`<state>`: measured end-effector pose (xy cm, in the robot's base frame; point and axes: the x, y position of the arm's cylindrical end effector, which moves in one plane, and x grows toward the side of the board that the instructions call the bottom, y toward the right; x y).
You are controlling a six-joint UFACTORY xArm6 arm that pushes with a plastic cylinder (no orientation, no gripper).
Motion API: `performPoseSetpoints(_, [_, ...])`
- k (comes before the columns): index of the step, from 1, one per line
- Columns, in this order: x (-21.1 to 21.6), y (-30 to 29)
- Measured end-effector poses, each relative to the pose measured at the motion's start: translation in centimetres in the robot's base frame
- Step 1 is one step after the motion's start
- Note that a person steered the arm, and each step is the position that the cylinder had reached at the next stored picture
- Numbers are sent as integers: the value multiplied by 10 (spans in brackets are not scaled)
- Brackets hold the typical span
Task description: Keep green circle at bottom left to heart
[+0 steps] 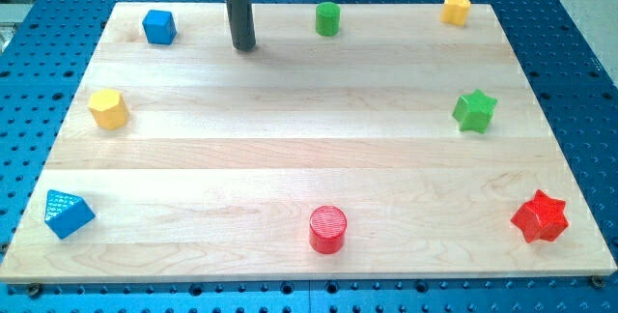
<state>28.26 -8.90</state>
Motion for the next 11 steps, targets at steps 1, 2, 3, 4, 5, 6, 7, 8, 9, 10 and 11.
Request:
performPoseSetpoints(1, [0,0])
performPoseSetpoints(2, [-14,0])
performPoseSetpoints(3, [-31,26])
performPoseSetpoints(4, [-32,86])
performPoseSetpoints(5, [-26,116])
performPoseSetpoints(6, [-9,101])
performPoseSetpoints(7, [-31,99])
performPoseSetpoints(8, [-61,110])
performPoseSetpoints(9, [-60,125])
performPoseSetpoints(10, [-52,199])
performPoseSetpoints(11, [-38,219])
